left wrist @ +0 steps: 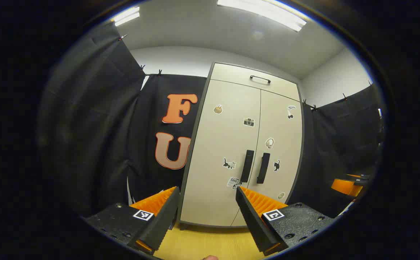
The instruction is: Open the right door of the double-door shoe cabinet with the right hand, and open the left door with the left hand.
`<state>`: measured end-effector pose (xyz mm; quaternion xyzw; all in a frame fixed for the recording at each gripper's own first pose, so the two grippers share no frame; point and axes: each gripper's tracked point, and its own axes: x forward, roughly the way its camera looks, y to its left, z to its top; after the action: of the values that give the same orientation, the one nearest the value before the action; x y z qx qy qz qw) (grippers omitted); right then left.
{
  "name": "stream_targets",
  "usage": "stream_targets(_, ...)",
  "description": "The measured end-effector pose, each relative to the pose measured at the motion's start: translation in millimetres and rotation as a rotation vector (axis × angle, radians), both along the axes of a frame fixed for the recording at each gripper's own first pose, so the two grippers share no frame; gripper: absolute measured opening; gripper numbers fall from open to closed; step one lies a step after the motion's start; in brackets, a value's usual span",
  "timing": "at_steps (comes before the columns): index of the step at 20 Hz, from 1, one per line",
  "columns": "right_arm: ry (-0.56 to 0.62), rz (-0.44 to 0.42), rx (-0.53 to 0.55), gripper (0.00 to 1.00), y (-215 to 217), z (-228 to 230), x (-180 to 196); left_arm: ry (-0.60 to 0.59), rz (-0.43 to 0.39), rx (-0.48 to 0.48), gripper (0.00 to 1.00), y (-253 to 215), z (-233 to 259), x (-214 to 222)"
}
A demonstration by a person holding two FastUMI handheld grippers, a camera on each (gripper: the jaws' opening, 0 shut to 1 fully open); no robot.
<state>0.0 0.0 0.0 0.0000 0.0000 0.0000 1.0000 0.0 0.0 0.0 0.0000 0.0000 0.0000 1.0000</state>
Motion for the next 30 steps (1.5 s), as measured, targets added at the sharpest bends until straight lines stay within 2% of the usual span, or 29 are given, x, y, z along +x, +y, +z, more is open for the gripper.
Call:
stream_targets(4, 0.017, 0.017, 0.005, 0.98, 6, -7, 2, -0.001, -0.021, 0.000, 0.95, -6, 0, 0)
stream_targets(19, 0.019, 0.028, 0.012, 0.98, 10, -7, 23, -0.006, -0.006, -0.006, 0.95, -3, -4, 10)
stream_targets(23, -0.011, 0.080, 0.025, 0.98, 24, 7, 43, 0.009, 0.018, -0.011, 0.95, 0, -11, 12)
stream_targets(30, -0.081, 0.113, -0.107, 0.98, 59, 38, 118, 0.008, 0.041, -0.036, 0.94, 1, -14, 8)
